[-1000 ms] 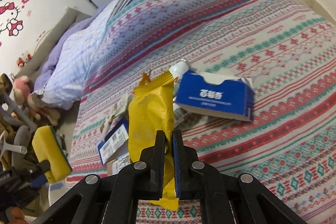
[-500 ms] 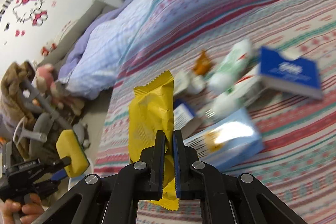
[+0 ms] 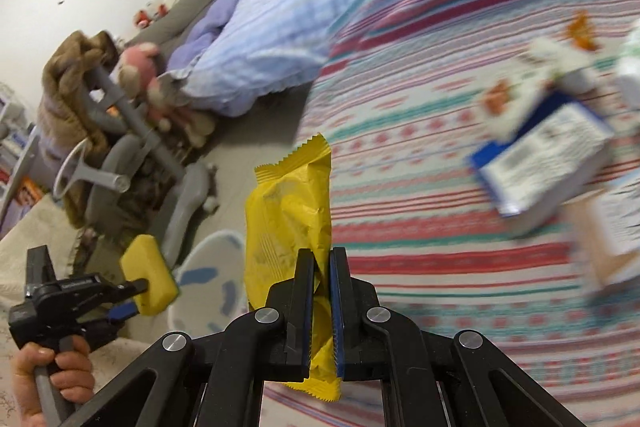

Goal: Collect trash
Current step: 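Carry the yellow wrapper to the wastebasket with the right tool while the left tool carries the sponge, then open the right tool over the wastebasket while the left tool releases the sponge, then grasp the blue biscuit box with the right tool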

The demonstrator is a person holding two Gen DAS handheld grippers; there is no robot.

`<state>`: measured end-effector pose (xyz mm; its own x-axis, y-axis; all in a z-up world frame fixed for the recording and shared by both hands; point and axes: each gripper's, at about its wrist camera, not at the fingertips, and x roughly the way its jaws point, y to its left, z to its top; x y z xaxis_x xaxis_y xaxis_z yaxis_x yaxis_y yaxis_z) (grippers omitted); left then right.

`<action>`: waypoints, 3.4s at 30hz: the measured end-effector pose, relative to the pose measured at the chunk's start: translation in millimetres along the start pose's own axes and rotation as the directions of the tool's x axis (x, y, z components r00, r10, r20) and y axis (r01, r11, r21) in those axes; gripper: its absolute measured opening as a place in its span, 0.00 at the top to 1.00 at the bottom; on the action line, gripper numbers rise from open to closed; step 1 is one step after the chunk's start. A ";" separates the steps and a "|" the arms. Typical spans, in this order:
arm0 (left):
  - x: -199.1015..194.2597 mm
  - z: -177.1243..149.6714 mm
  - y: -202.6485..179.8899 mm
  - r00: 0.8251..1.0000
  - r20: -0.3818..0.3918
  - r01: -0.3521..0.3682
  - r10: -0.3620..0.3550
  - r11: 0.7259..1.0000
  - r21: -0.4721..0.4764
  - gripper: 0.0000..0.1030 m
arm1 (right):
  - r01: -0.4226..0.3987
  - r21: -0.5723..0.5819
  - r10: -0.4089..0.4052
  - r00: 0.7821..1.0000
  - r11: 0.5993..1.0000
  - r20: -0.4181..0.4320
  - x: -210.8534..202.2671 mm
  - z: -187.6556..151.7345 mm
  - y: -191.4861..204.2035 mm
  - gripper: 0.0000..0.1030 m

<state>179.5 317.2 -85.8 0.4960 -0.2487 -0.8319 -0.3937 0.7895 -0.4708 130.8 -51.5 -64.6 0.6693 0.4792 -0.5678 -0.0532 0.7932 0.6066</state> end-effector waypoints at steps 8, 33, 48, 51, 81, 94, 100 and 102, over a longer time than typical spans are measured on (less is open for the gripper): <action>-0.7 6.1 17.4 1.000 -0.003 -0.001 0.001 1.000 -0.026 0.71 | -0.082 -0.029 0.080 0.995 0.996 -0.053 56.9 -15.8 51.5 0.93; 5.2 17.8 32.8 1.000 0.001 -0.016 0.016 0.996 -0.087 0.66 | -0.034 -0.116 0.013 0.985 0.993 -0.175 134.9 -40.2 79.3 0.59; 3.0 8.2 4.0 0.999 0.032 -0.028 0.030 0.998 -0.061 0.31 | 0.031 -0.101 -0.035 0.999 0.994 -0.038 3.5 -0.6 26.4 0.49; 5.0 -1.2 -26.6 0.999 0.033 -0.018 0.017 0.999 0.030 0.31 | 0.075 -0.073 -0.075 0.997 0.994 -0.001 -24.6 15.2 5.7 0.49; 111.4 -174.8 -309.3 0.987 -0.158 0.134 -0.031 0.705 0.696 0.31 | 0.681 -0.542 -0.770 0.631 0.492 0.094 -72.1 41.0 -169.0 0.39; 131.1 -219.1 -357.4 0.999 0.008 -0.025 0.045 0.393 0.919 0.31 | 0.694 -0.497 -0.772 0.632 0.521 0.072 -84.7 61.3 -191.0 0.85; 138.5 -218.2 -368.0 0.998 0.045 -0.058 0.043 0.365 0.929 0.31 | 0.702 -0.339 -0.718 0.689 0.626 0.102 -121.8 80.9 -191.2 0.94; 138.8 -215.3 -370.2 0.999 0.037 -0.048 0.037 0.376 0.925 0.31 | 0.693 -0.289 -0.699 0.708 0.661 0.097 -129.8 85.5 -194.5 0.95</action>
<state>227.5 -130.4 -90.2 0.5096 -0.1988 -0.8372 0.5444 0.8279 0.1348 117.6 -300.1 -61.3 0.5830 -0.2519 -0.7724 0.2142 0.9647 -0.1530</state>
